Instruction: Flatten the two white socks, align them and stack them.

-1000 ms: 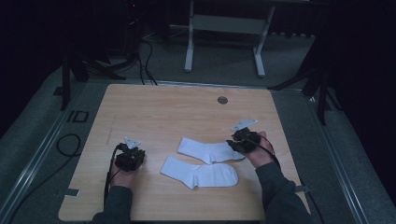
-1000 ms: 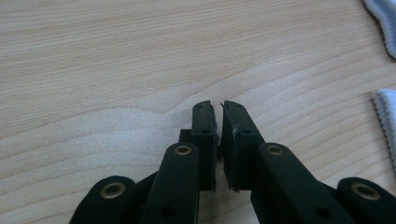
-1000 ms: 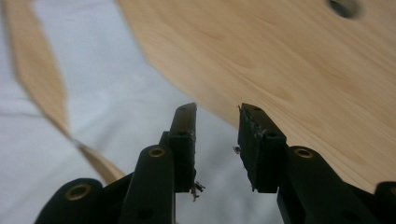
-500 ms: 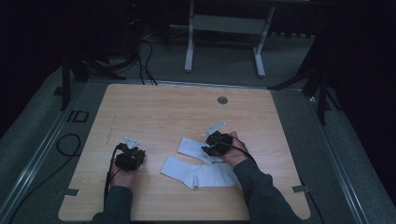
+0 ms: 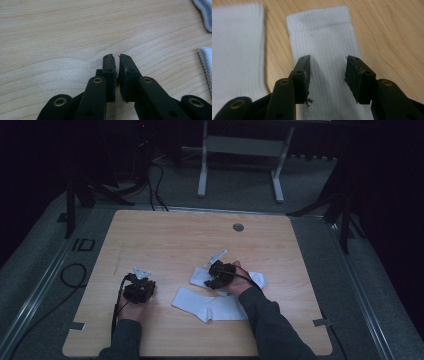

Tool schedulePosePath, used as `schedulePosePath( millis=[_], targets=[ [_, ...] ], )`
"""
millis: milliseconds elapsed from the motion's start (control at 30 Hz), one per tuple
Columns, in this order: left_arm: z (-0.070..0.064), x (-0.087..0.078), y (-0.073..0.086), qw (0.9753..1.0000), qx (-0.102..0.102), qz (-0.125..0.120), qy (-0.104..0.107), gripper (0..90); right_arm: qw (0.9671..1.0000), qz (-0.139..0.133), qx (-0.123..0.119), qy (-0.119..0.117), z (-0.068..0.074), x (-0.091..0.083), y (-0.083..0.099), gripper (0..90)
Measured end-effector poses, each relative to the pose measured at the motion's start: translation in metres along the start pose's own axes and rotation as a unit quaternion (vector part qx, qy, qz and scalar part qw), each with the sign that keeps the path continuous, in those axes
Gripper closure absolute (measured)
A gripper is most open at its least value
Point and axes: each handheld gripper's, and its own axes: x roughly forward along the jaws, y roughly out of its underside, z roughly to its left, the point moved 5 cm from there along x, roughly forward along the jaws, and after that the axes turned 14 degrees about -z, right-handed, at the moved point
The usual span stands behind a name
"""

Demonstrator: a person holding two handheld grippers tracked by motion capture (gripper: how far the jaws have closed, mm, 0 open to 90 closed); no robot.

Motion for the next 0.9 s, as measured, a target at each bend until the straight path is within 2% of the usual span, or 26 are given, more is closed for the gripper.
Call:
schedulePosePath(
  millis=[167, 400, 500, 633, 700, 900],
  targets=[
    [-0.001, 0.0, 0.0, 1.0, 0.001, 0.001, 0.001, 83.1, 1.0, 0.003, -0.004, 0.004, -0.002, 0.0, -0.001, 57.7],
    [-0.001, 0.0, 0.0, 1.0, 0.001, 0.0, 0.001, 83.1, 0.9997, -0.005, 0.012, 0.019, -0.011, 0.0, 0.0, 81.1],
    [-0.001, 0.0, 0.0, 1.0, 0.001, 0.0, 0.001, 83.1, 0.9996, -0.006, 0.019, 0.017, -0.014, -0.001, 0.0, 82.6],
    [-0.001, 0.0, 0.0, 1.0, 0.001, 0.0, 0.001, 82.9, 0.9996, -0.003, 0.007, 0.026, -0.012, 0.0, -0.001, 83.2],
    [-0.001, 0.0, 0.0, 1.0, 0.001, 0.0, 0.002, 82.7, 0.9994, -0.003, 0.008, 0.033, -0.013, -0.001, 0.0, 83.6],
    [0.0, 0.0, 0.0, 1.0, 0.001, -0.001, 0.002, 82.7, 0.9982, -0.013, 0.03, 0.05, -0.024, -0.015, 0.004, 83.8]
  ],
)
